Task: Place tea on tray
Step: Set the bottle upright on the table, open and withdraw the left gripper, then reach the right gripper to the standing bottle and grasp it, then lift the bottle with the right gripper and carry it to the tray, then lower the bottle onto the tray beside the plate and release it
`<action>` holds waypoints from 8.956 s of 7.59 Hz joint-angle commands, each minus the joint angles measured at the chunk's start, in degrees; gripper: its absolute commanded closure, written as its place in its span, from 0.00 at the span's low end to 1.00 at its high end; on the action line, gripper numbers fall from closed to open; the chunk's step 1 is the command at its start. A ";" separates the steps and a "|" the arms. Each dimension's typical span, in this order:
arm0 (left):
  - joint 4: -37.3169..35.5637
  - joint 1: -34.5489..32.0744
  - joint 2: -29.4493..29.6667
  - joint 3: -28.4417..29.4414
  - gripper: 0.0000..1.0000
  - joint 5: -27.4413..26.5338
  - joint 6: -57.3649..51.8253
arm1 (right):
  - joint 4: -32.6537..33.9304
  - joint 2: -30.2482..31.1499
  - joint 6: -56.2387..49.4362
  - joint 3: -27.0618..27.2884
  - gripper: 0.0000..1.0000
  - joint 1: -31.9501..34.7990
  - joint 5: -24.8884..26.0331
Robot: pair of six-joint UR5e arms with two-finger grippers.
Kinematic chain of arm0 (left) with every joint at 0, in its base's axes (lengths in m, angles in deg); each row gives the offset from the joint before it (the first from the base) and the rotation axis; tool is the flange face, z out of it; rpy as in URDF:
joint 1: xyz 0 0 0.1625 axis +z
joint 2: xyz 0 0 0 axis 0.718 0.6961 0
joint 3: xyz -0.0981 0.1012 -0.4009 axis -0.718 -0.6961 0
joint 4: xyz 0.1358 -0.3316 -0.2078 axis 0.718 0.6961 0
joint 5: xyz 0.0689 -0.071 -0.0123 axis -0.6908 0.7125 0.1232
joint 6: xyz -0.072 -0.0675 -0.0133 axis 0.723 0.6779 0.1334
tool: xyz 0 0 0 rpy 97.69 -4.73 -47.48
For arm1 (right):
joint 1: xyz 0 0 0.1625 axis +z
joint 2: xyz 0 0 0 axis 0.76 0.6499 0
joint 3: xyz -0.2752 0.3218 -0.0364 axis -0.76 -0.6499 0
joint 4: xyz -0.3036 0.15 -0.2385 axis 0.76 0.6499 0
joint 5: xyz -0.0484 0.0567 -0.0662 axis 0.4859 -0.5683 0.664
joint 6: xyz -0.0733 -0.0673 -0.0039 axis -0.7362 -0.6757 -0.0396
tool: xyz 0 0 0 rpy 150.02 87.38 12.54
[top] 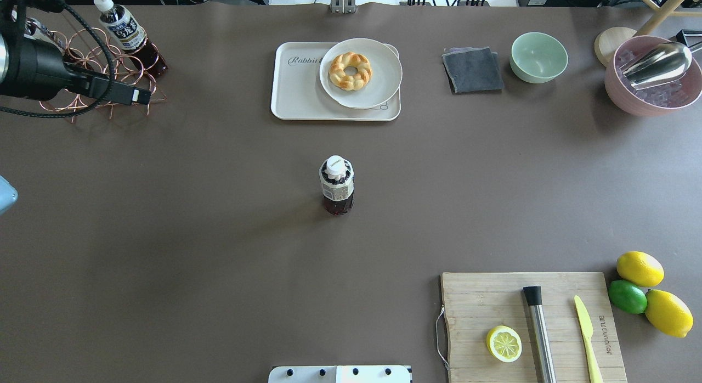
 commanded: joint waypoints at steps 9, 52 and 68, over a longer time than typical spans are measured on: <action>0.05 -28.20 -18.55 18.71 0.01 8.00 -43.01 | -11.87 -33.89 46.22 5.66 0.00 -40.35 10.93; -20.96 -27.18 -14.71 29.53 0.01 11.87 -34.59 | -22.50 -76.09 58.48 -52.85 1.00 -45.58 43.84; -26.23 -27.42 -13.45 28.57 0.01 11.08 -34.77 | -7.13 -73.21 57.35 -36.77 0.00 -38.58 25.36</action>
